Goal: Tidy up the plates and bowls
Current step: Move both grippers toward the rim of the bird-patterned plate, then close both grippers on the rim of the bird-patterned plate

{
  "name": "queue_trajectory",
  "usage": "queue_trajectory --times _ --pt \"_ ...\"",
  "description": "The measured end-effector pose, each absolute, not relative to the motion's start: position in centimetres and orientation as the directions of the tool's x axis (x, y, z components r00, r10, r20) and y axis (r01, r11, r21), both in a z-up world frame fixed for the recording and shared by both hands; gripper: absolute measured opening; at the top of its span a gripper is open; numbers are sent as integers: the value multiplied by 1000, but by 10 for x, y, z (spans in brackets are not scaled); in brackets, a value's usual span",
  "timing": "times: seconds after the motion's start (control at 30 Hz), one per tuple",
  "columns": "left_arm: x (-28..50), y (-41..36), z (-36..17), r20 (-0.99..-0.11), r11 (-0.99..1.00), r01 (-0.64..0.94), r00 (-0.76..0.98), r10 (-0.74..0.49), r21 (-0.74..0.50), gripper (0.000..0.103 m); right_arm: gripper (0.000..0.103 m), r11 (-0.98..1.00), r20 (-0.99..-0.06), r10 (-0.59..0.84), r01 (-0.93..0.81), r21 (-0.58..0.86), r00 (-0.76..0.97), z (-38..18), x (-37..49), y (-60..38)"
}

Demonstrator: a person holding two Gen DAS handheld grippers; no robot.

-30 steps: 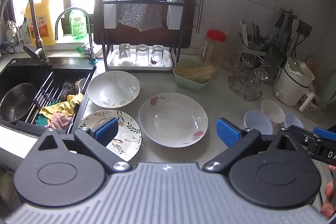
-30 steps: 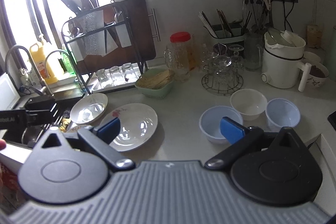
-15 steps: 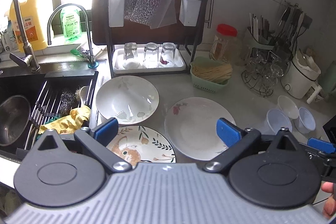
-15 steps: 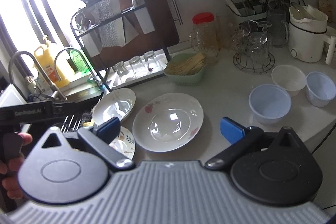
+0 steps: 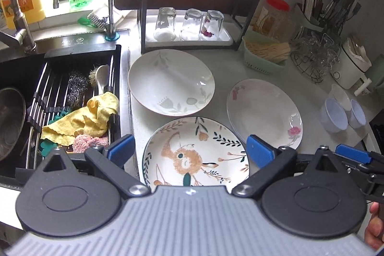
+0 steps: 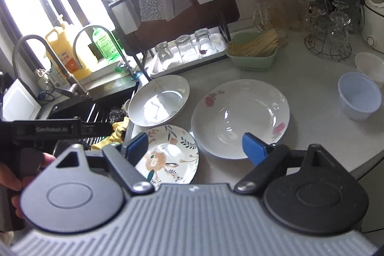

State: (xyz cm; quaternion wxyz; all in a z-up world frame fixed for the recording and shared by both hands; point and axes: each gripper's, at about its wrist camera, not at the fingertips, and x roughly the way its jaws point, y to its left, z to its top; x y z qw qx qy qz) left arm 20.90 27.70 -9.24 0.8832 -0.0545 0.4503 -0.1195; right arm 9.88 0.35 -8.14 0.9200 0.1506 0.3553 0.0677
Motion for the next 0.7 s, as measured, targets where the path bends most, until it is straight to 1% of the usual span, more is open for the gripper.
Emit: queue_trajectory --times 0.03,0.07,0.27,0.33,0.37,0.47,0.53,0.57,0.6,0.63,0.7 --pt "212 286 -98 -786 965 157 560 -262 -210 100 80 943 -644 236 -12 331 727 -85 101 10" --pt "214 294 -103 -788 964 156 554 -268 -218 100 79 942 -657 235 -2 335 716 -89 104 16" --pt "230 341 -135 -804 955 145 516 -297 -260 100 79 929 -704 183 114 352 686 -114 118 41" --pt "236 350 -146 -806 948 159 498 -319 -276 97 79 918 -714 179 147 369 677 -125 120 45" --pt "239 352 -151 -806 943 166 490 -332 -287 94 79 911 -718 186 157 383 671 -131 121 46" --pt "250 353 -171 -813 927 192 446 -375 -322 86 72 899 -742 171 204 386 648 -147 127 52" --pt "256 350 -182 -817 916 220 417 -399 -335 78 65 885 -749 180 226 406 638 -155 131 52" --pt "261 347 -189 -821 910 241 398 -410 -338 69 63 873 -747 188 240 425 638 -158 132 50" --pt "264 344 -193 -825 906 254 383 -416 -339 61 57 860 -744 195 254 443 639 -161 133 49" --pt "267 341 -198 -829 905 261 373 -416 -337 60 51 854 -750 188 272 443 634 -164 135 49" --pt "274 338 -205 -836 902 264 353 -421 -343 54 46 850 -757 177 290 440 630 -170 138 48"
